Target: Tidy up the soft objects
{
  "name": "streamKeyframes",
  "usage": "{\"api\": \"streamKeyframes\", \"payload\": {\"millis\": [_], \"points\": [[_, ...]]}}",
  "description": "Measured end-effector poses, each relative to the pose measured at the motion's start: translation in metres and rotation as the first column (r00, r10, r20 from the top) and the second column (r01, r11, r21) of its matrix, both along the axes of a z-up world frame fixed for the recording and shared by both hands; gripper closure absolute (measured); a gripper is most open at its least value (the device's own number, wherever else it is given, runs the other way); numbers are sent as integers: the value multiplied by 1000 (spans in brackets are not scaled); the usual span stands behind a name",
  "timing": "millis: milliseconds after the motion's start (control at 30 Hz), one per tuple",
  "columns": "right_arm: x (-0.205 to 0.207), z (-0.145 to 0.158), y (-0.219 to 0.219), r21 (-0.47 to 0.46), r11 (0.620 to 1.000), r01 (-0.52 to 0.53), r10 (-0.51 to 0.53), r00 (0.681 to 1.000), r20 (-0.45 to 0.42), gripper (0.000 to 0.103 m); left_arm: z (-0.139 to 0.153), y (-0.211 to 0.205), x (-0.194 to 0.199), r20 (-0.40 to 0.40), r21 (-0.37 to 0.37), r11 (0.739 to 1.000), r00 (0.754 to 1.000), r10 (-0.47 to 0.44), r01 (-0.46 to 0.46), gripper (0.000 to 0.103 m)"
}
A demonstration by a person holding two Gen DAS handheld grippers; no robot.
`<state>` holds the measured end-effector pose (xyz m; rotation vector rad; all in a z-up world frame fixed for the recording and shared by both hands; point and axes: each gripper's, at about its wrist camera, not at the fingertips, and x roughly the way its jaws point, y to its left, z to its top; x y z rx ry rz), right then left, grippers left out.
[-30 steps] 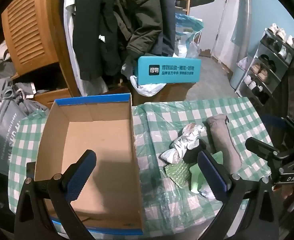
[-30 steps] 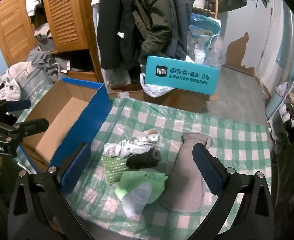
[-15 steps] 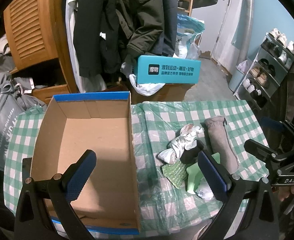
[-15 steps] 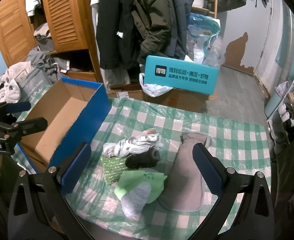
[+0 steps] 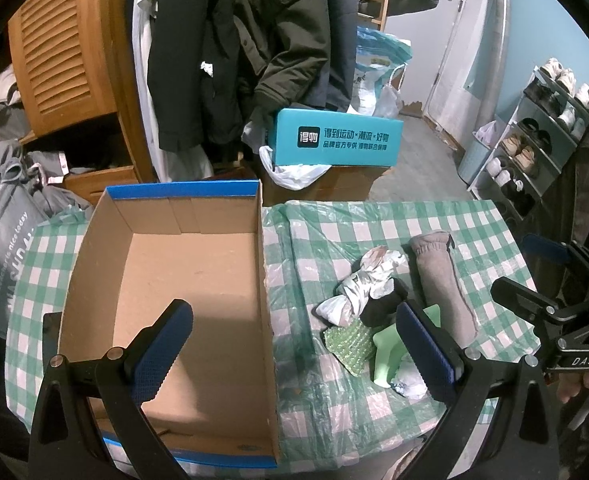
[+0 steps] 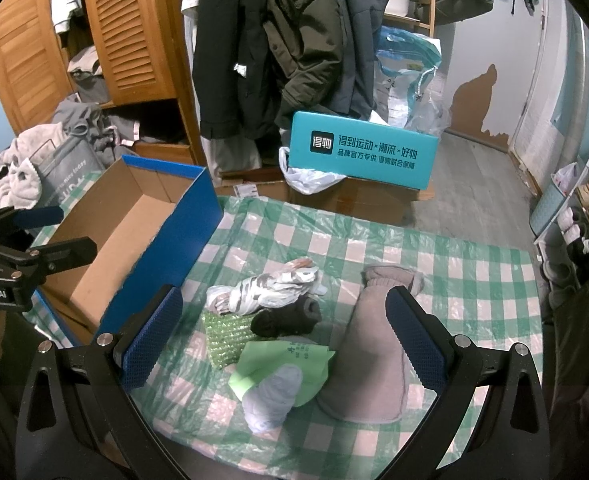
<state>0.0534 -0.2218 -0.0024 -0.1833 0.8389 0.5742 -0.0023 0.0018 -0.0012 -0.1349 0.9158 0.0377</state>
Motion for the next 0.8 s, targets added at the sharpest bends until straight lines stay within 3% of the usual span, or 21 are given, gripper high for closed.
{"api": "streamKeyframes", "payload": {"millis": [800], "points": [[1, 0, -1, 0, 1000, 2, -2, 1000, 0, 2, -2, -14, -6, -6, -24, 1000, 1000, 12, -12, 0]]}}
